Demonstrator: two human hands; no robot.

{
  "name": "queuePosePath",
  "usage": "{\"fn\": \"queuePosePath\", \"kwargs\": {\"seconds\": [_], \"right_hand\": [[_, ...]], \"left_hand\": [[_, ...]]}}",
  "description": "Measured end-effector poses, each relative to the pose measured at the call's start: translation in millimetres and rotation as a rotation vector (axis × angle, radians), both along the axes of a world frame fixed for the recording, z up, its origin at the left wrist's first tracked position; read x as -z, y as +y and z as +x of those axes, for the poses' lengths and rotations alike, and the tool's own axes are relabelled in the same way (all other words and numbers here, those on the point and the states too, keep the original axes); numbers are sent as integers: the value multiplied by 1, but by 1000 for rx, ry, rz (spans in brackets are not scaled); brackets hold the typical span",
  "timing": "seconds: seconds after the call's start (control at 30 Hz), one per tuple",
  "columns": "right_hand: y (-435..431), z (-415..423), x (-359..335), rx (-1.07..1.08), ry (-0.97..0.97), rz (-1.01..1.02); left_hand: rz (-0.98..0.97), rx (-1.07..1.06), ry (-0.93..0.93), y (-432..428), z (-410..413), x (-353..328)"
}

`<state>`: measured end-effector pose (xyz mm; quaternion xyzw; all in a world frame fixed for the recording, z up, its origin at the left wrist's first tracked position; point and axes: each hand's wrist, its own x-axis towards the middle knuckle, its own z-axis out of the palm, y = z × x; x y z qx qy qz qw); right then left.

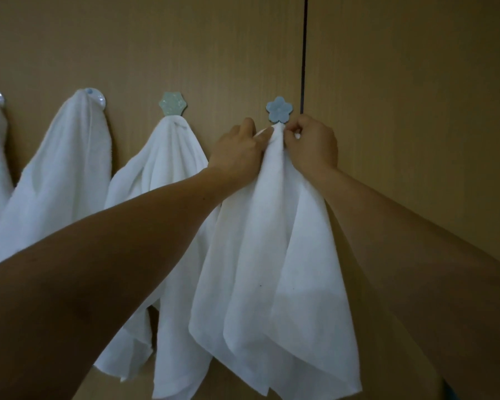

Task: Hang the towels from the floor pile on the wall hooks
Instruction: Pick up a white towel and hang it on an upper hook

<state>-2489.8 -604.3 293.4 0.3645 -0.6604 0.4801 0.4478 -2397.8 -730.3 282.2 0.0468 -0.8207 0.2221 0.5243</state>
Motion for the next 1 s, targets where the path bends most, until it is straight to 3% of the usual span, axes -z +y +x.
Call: {"fn": "queuePosePath", "kwargs": {"seconds": [0.23, 0.33, 0.5, 0.73, 1.0], "right_hand": [[4, 8, 23, -13, 0, 70], [11, 8, 35, 48, -14, 91], [12, 11, 61, 15, -68, 137], [20, 27, 110, 136, -148, 275], [42, 106, 198, 290, -323, 433]], "left_hand": [[-16, 179, 94, 2, -9, 17], [-2, 139, 94, -3, -3, 21], [48, 7, -40, -3, 8, 50], [94, -132, -219, -2, 30, 106], [135, -8, -408, 0, 96, 190]]}}
